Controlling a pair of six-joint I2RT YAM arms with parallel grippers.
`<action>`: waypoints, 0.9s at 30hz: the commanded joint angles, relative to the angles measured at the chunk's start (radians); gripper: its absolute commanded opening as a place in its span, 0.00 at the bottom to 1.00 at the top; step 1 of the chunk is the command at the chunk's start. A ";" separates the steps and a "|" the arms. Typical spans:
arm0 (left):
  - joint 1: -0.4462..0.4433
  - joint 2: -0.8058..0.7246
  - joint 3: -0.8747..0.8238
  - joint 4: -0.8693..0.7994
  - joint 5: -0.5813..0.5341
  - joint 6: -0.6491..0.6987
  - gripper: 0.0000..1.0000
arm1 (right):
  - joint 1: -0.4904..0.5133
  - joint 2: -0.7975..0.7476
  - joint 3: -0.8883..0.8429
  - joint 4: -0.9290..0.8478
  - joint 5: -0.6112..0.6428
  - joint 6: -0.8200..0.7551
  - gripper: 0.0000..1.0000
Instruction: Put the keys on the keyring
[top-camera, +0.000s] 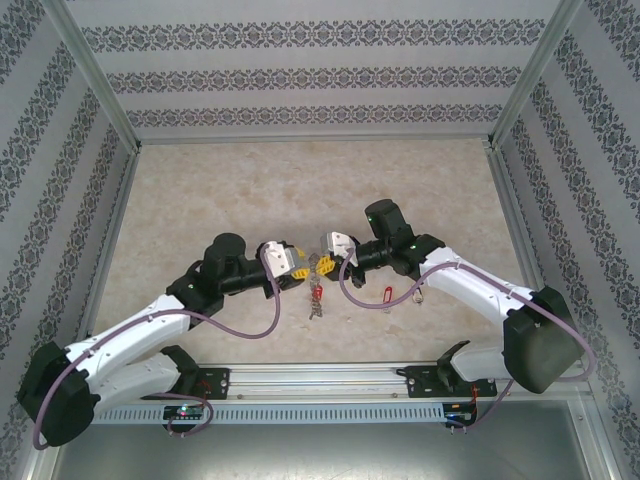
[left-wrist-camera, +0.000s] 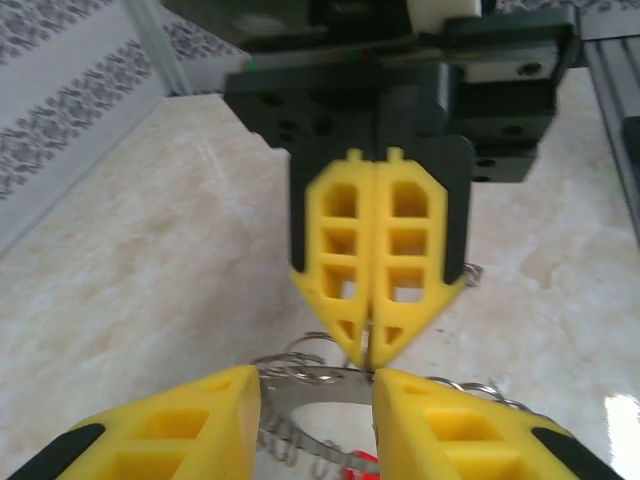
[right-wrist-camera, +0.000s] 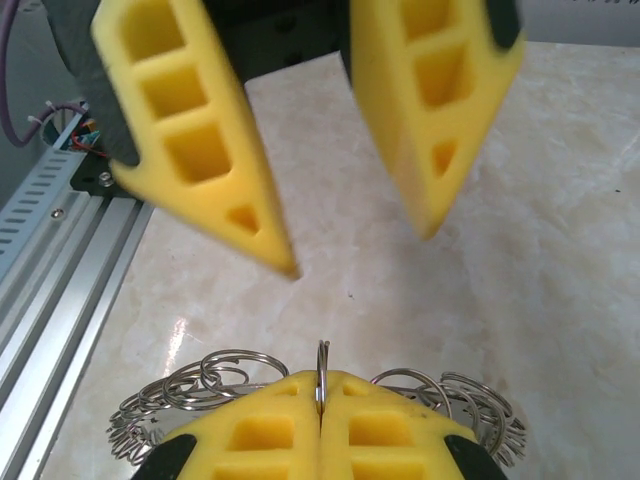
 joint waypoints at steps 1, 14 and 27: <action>0.018 0.043 0.054 -0.043 0.101 -0.006 0.34 | 0.017 -0.025 -0.011 0.039 -0.006 -0.038 0.00; 0.034 0.112 0.079 -0.066 0.131 0.013 0.32 | 0.022 -0.030 -0.036 0.052 -0.013 -0.050 0.00; 0.034 0.168 0.116 -0.126 0.180 0.059 0.29 | 0.025 -0.030 -0.036 0.057 -0.016 -0.044 0.00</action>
